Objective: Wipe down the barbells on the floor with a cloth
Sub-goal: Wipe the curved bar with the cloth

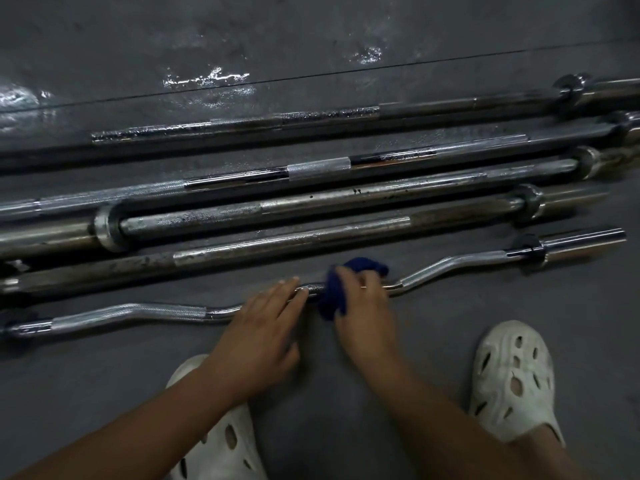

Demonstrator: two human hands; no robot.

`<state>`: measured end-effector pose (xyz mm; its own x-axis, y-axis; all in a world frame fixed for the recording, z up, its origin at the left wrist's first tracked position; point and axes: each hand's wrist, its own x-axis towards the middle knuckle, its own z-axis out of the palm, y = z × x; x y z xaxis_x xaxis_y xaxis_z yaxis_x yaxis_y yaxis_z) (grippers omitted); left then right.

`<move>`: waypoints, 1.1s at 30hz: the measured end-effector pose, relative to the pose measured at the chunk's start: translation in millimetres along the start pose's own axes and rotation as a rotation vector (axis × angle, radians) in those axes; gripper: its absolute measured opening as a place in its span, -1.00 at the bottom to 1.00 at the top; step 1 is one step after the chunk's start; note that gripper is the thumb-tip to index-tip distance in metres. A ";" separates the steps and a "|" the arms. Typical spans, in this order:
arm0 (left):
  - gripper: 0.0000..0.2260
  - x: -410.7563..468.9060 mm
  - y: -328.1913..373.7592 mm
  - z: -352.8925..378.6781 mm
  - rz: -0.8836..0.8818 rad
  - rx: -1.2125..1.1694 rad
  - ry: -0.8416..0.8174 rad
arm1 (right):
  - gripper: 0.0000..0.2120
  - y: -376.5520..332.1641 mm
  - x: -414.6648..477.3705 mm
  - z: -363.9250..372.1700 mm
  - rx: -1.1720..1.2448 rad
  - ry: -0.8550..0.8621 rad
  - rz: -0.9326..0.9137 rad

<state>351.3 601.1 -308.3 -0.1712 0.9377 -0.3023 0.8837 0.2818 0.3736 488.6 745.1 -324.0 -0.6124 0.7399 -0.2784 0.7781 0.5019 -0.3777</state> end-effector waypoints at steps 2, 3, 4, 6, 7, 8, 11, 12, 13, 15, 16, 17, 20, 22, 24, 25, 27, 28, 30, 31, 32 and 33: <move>-0.29 1.9 -2.4 0.0 0.010 0.013 -0.002 | -0.49 5.9 4.3 1.7 -0.023 -0.025 -0.111; -0.30 0.8 -4.3 0.0 0.009 0.010 -0.005 | -0.55 21.3 10.3 -3.0 -0.006 0.020 -0.038; -0.31 -0.7 -6.0 0.6 -0.001 0.000 -0.010 | -0.59 38.0 13.6 -7.2 0.016 0.083 0.091; -0.31 -2.3 -6.8 5.2 -0.024 -0.012 -0.018 | -0.61 39.5 7.5 -7.5 -0.035 0.140 0.311; -0.30 -2.1 -5.1 8.2 -0.025 -0.016 -0.026 | -0.58 22.8 1.1 -0.4 -0.090 0.154 0.304; -0.29 -1.5 -3.2 10.8 -0.022 -0.023 -0.036 | -0.52 0.6 -6.6 10.0 -0.122 0.140 0.221; -0.27 -0.5 -4.3 9.4 -0.011 -0.015 -0.034 | -0.45 -20.1 -17.7 26.3 -0.117 0.077 -0.085; -0.28 -1.8 -7.1 6.7 -0.014 -0.002 -0.024 | -0.52 -6.8 -9.9 21.9 -0.121 0.069 -0.132; -0.29 -3.7 -9.7 4.5 -0.021 0.007 -0.014 | -0.60 9.7 -3.7 15.5 -0.131 0.094 -0.120; -0.31 -6.7 -10.2 3.3 -0.036 0.008 -0.007 | -0.71 26.4 0.3 7.6 -0.067 0.176 0.067; -0.30 -6.7 -8.4 4.1 -0.037 0.004 -0.007 | -0.73 17.4 -0.6 11.7 -0.012 0.195 0.135; -0.30 -6.3 -6.0 5.6 -0.033 -0.001 -0.009 | -0.73 -1.9 -2.6 20.1 0.047 0.175 0.124; -0.30 -6.7 -6.2 4.7 -0.041 -0.017 -0.004 | -0.65 -32.0 -6.9 34.2 0.114 0.084 -0.231; -0.30 -10.1 -13.0 1.4 -0.046 -0.007 0.008 | -0.53 -2.5 13.6 19.7 0.173 0.089 -0.078; -0.29 -11.9 -16.8 1.8 -0.064 -0.009 0.027 | -0.47 22.9 19.5 8.6 0.123 0.233 0.209; -0.28 -10.7 -16.1 3.5 -0.067 -0.015 0.031 | -0.49 17.4 16.4 10.8 0.073 0.263 0.218; -0.27 -7.9 -11.3 7.2 -0.046 -0.022 0.021 | -0.51 -8.4 -0.1 25.8 0.015 0.138 -0.028; -0.27 -7.5 -10.6 7.3 -0.036 -0.022 0.021 | -0.52 -9.5 -5.8 31.5 -0.013 0.107 -0.194; -0.28 -9.5 -15.0 4.6 -0.032 -0.019 0.028 | -0.53 9.9 4.5 20.8 -0.026 0.041 -0.235; -0.28 -11.1 -18.3 3.6 -0.041 -0.022 0.036 | -0.56 28.1 12.8 13.8 -0.020 0.095 -0.104; -0.28 -11.9 -21.4 4.1 -0.055 -0.029 0.047 | -0.60 40.8 15.2 9.2 -0.024 0.179 0.059; -0.29 -11.7 -22.2 6.1 -0.065 -0.033 0.052 | -0.62 41.1 12.2 10.2 -0.062 0.230 0.168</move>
<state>336.3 582.6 -318.4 -0.2512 0.9261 -0.2816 0.8552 0.3486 0.3836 511.7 770.2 -351.9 -0.4320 0.8935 -0.1224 0.8773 0.3849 -0.2869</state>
